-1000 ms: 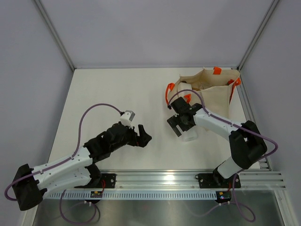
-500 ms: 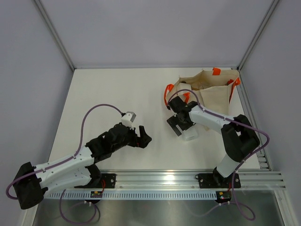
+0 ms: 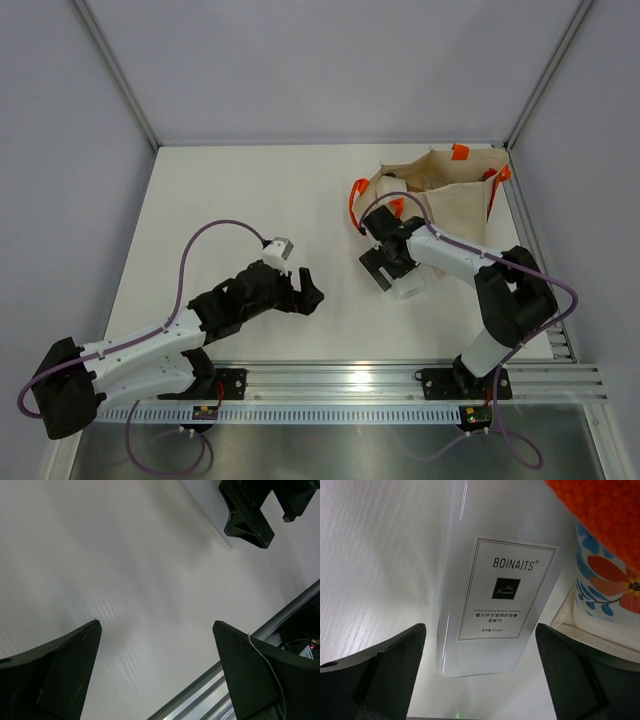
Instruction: Place the personal care products into the canvas bag
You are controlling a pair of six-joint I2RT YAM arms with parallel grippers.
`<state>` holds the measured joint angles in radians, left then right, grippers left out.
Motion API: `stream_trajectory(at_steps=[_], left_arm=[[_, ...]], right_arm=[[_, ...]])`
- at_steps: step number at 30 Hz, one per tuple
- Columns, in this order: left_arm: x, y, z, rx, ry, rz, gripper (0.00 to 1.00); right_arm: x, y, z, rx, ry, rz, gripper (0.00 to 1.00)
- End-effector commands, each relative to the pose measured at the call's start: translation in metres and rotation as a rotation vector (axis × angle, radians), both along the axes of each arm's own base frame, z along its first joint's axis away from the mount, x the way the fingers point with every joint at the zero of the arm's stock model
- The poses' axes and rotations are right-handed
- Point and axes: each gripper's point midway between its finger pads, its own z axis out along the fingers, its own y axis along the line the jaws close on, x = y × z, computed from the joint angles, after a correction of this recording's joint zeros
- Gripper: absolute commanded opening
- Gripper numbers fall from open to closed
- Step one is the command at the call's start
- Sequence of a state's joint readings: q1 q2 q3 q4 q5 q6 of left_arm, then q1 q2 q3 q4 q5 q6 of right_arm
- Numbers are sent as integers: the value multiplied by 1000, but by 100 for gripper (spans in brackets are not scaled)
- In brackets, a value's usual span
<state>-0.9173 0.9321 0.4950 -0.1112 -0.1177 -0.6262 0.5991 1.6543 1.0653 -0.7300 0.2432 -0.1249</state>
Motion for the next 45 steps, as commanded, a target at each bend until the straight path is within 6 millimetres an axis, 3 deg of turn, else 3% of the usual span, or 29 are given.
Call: stream_trajectory(at_steps=[1, 6, 8, 11, 17, 19, 21, 23, 24, 26, 29, 30, 32, 33, 39, 43, 44, 45], left_arm=[[8, -9, 27, -66, -69, -2, 99], [7, -7, 27, -71, -71, 4, 99], [7, -8, 28, -74, -71, 2, 99], [8, -9, 33, -78, -76, 1, 99], [7, -4, 36, -71, -84, 11, 99], [7, -2, 37, -70, -88, 14, 99], [7, -1, 37, -69, -92, 16, 99], [8, 0, 41, -72, -104, 20, 99], [9, 0, 43, -76, -111, 20, 99], [9, 1, 49, -80, -126, 19, 99], [10, 3, 55, -79, -142, 21, 99], [10, 4, 55, -73, -143, 22, 99], [10, 5, 58, -74, -151, 23, 99], [10, 6, 59, -75, -154, 24, 99], [10, 8, 66, -80, -168, 27, 99], [9, 11, 73, -84, -182, 29, 99], [9, 11, 74, -84, -182, 29, 99], [8, 12, 74, -85, -183, 29, 99]], right_arm=[[6, -7, 15, 9, -55, 6, 99], [9, -21, 8, -17, -56, -14, 100], [8, -21, -4, -9, -24, -7, 100], [9, -14, -16, 4, 8, 13, 99], [3, 7, -24, 88, 84, 86, 97], [0, 7, -26, 83, 93, 126, 89], [-2, 4, -29, 55, 91, 165, 62], [-2, -2, -29, 22, 77, 194, 42], [0, -5, -27, 4, 66, 217, 38], [-2, -8, -17, 13, 35, 245, 19], [-4, 1, 14, 90, -36, 315, 5], [-14, 7, 21, 137, -16, 376, 0], [-25, 20, 53, 235, -51, 480, 0], [-42, 28, 61, 299, -11, 572, 0], [-81, 55, 129, 523, -69, 825, 0], [-70, 63, 192, 629, -198, 835, 0], [-48, 54, 224, 644, -288, 786, 0], [-38, 53, 230, 685, -267, 751, 0]])
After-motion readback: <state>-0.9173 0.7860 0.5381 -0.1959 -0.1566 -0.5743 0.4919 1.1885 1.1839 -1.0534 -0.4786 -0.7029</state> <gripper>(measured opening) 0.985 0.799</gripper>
